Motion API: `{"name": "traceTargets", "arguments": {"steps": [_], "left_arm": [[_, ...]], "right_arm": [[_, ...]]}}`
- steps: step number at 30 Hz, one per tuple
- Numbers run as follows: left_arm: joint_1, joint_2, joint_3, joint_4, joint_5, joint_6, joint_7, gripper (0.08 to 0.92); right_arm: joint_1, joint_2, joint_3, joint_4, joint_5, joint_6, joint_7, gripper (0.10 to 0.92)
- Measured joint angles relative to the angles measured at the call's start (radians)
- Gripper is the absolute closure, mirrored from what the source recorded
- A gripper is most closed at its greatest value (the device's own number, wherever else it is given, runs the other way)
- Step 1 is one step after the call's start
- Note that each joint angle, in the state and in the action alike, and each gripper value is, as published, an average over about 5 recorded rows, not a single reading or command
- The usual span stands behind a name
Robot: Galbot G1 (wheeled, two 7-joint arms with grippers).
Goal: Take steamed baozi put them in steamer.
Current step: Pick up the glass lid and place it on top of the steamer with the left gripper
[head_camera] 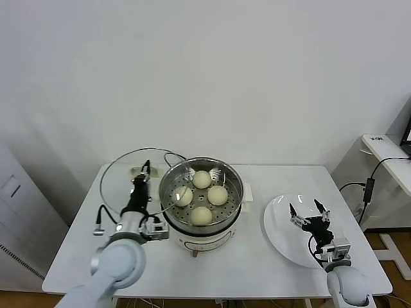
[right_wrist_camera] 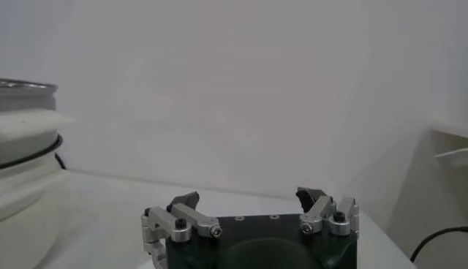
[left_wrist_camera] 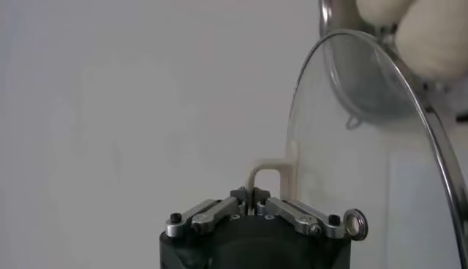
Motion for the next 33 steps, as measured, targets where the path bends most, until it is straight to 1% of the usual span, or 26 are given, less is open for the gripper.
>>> {"name": "traceTargets", "arguments": {"steps": [15,24,33], "left_arm": [[-0.103,-0.112,0.165,0.078,0.036,0.041,-0.004,0.890],[-0.131,-0.165,0.211,0.138,0.054,0.054,-0.005,0.890],[-0.149,-0.201,0.243,0.184,0.061,0.059,-0.014,0.890]], "right_arm": [[-0.003,-0.002,0.013,-0.005,0.000,0.000,-0.005,0.203],[-0.006,0.001,0.016,-0.009,0.000,0.002,-0.009,0.203],[-0.006,0.004,0.017,-0.010,0.000,0.004,-0.010,0.203]]}}
